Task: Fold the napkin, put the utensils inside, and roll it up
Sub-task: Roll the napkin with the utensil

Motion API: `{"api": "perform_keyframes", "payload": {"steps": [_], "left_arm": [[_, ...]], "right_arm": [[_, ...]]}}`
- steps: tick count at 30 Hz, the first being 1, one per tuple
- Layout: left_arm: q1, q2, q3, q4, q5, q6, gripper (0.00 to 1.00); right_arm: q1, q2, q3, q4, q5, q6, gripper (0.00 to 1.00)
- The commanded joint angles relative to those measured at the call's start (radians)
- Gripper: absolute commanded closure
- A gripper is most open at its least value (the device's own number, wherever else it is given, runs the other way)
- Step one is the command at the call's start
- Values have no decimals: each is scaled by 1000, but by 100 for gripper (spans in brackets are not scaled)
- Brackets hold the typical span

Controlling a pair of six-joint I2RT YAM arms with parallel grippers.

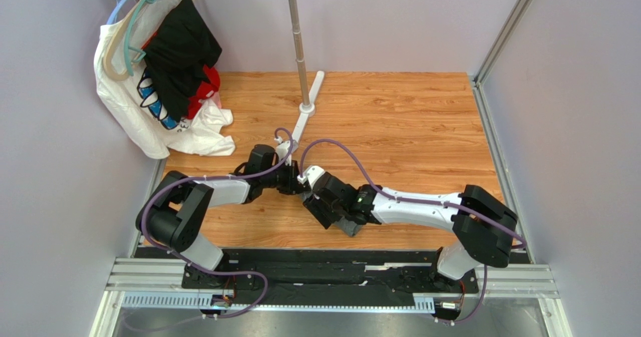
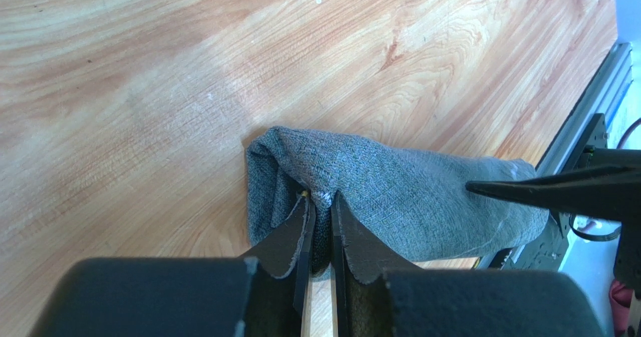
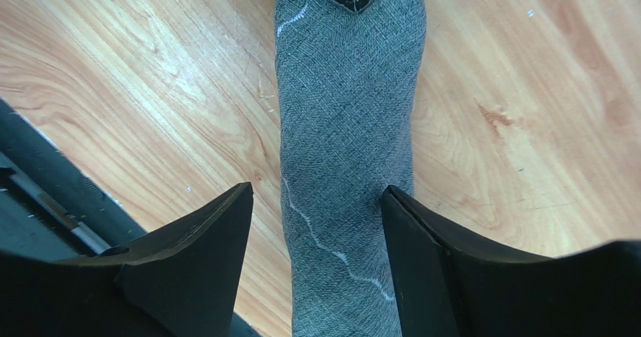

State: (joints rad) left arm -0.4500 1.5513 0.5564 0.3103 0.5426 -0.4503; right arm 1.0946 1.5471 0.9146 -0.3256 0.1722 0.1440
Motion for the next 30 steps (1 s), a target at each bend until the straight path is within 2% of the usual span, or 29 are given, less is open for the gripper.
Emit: {"api": "perform_keyframes", "payload": {"steps": [1,4,17,19,21,22,23,24,28,29,30], "left_arm": [[4,27,31,-45,10,15,91],[4,30,34,-43,14,13,91],[4,23,60,-76,19,24,91],[4,18,60,-74,25,18,88],[4,6,60,-73,28,9,81],[4,-3,60,-73,23,7,78],[4,-11,57,-77,19,2,72],[4,-35,57,-82,16,-1,62],[4,-120,39,-137,-50,-14,42],[4,-140,34,-143,-62,-25,34],[5,-178,30,-149,-76,-33,33]], "right_arm": [[51,8,-6,82,202,-58,32],[85,33,-11,98,288,-69,32],[93,123,-29,94,221,-58,36],[88,145,-25,79,216,-41,53],[79,160,-17,63,199,-9,64],[67,168,-17,57,191,3,65],[57,166,-23,59,172,23,66],[51,163,-26,57,158,34,69],[-21,116,-55,68,61,83,71],[-36,98,-63,71,18,89,71],[-51,90,-75,77,-2,106,71]]}}
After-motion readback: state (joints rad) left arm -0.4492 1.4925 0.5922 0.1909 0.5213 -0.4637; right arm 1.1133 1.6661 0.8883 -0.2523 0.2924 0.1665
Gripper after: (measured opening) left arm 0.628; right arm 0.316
